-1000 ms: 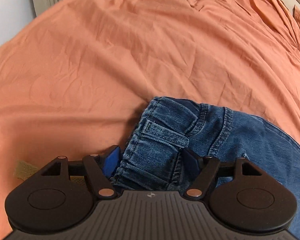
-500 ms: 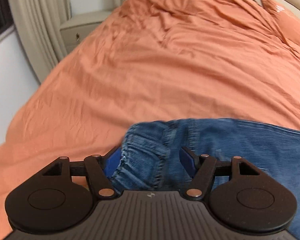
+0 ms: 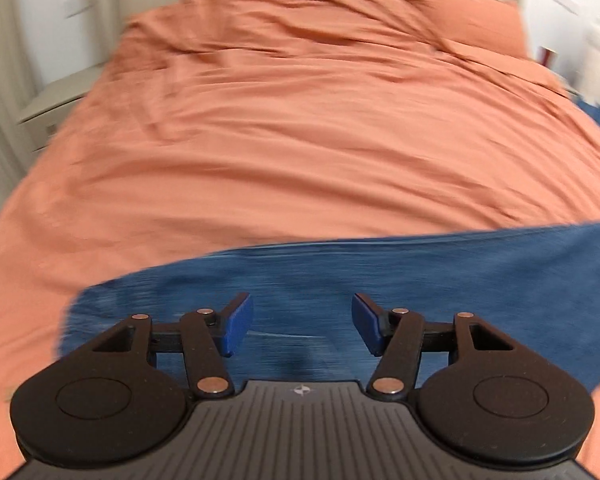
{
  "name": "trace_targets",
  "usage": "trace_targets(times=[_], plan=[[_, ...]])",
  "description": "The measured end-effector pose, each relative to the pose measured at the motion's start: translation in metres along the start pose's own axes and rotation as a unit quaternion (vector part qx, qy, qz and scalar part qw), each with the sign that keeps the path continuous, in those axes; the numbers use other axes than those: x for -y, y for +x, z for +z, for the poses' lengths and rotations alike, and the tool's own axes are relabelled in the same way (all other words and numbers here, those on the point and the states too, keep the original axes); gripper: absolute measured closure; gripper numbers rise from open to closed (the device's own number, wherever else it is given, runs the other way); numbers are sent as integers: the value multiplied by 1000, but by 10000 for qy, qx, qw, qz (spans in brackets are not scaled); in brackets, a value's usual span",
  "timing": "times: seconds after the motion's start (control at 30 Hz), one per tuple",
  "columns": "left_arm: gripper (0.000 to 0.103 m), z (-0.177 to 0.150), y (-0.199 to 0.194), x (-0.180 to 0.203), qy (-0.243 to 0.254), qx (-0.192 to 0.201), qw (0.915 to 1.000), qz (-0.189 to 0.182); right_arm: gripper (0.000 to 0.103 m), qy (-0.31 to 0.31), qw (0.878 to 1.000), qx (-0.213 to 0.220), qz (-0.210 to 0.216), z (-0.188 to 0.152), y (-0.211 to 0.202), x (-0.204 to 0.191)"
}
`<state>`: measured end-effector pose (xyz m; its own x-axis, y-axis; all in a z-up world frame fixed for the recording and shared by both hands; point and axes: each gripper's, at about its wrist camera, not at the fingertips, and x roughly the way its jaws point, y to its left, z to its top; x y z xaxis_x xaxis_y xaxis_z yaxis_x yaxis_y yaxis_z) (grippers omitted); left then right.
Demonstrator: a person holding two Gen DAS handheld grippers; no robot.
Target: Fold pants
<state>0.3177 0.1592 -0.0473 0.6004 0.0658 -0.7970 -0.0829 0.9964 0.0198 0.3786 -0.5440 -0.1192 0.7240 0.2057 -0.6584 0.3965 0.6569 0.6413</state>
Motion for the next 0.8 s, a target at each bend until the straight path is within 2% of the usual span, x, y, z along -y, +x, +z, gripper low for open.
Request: trace_targets(times=[0.03, 0.23, 0.37, 0.5, 0.6, 0.7, 0.8], plan=[[43, 0, 5, 14, 109, 14, 9999, -127, 100, -214, 9998, 24, 5, 2, -5, -11], [51, 4, 48, 106, 780, 122, 9926, -921, 100, -1406, 9895, 253, 212, 4, -36, -94], [55, 10, 83, 175, 1299, 240, 9817, -1370, 100, -2041, 9782, 336, 166, 1, -52, -141], [58, 15, 118, 240, 1716, 218, 9679, -1822, 100, -2278, 9731, 290, 197, 1, -58, -163], [60, 19, 142, 279, 1885, 200, 9620, -1966, 100, -2443, 9689, 249, 290, -2, -65, -168], [66, 29, 170, 306, 1872, 62, 9633, -1921, 100, -2581, 9652, 205, 360, -4, -71, -171], [66, 36, 191, 320, 1798, 24, 9661, -1853, 100, -2670, 9627, 144, 420, -6, -74, -174]])
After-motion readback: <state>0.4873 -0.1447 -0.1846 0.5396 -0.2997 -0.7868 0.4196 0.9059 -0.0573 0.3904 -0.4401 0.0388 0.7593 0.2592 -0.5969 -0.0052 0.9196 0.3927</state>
